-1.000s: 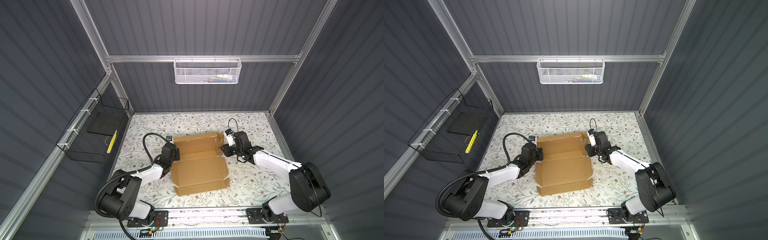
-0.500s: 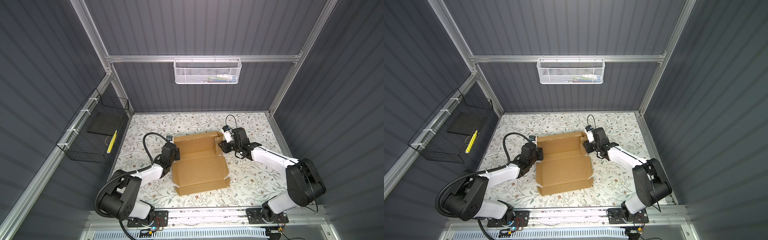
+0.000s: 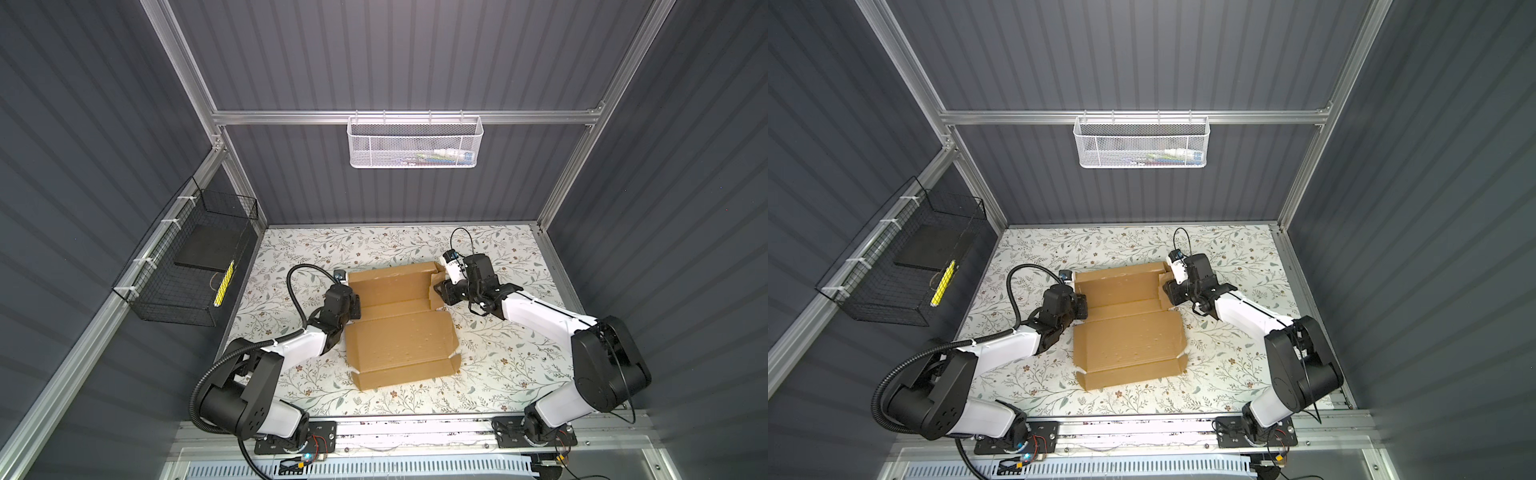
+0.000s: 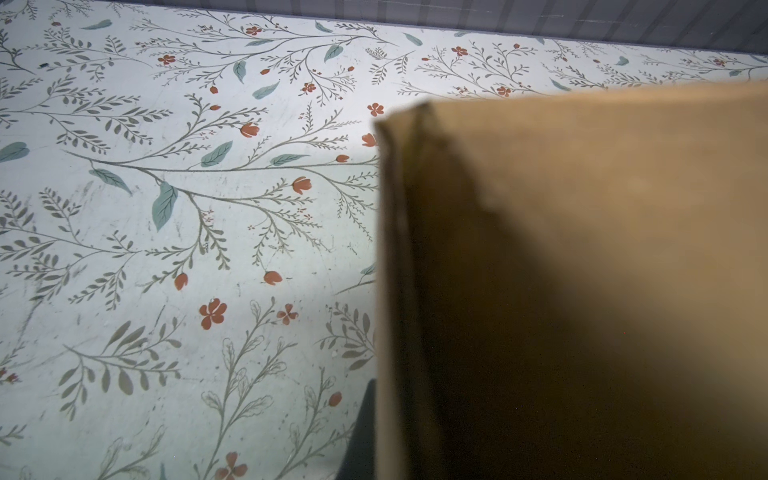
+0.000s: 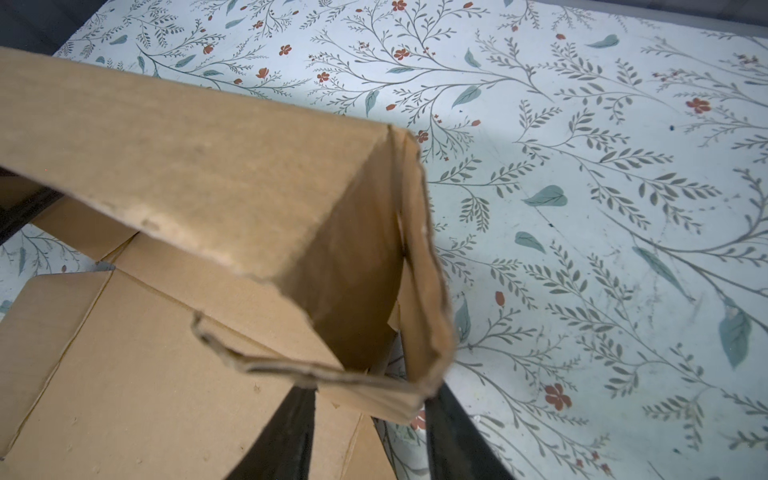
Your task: Fold the paper box
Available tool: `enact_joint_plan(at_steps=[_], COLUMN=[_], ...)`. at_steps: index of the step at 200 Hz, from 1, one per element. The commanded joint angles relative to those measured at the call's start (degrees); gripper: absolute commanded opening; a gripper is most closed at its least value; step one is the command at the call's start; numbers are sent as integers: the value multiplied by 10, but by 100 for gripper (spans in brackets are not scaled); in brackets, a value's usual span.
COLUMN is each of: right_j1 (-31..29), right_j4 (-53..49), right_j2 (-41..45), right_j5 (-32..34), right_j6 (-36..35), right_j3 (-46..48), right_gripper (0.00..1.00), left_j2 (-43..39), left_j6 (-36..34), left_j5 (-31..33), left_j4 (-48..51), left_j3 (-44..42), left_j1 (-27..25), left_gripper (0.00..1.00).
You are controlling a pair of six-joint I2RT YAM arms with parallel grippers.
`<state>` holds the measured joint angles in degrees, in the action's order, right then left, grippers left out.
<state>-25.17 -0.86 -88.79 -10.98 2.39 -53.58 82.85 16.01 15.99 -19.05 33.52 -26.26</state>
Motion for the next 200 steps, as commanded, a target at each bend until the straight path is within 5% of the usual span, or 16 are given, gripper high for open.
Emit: enact_joint_plan(at_steps=[1, 200], right_j1=[0, -26], right_j4=[11, 39], right_j2=[-10, -51], right_j5=[-12, 21], right_j6=[1, 21], right_j3=[-11, -47], right_gripper=[44, 43], left_j2=[6, 22], left_j6=[-11, -6], left_j5=[-15, -35], left_j4=[-1, 2], left_j3=[19, 31], left_j1=[1, 1], left_gripper=[0, 0])
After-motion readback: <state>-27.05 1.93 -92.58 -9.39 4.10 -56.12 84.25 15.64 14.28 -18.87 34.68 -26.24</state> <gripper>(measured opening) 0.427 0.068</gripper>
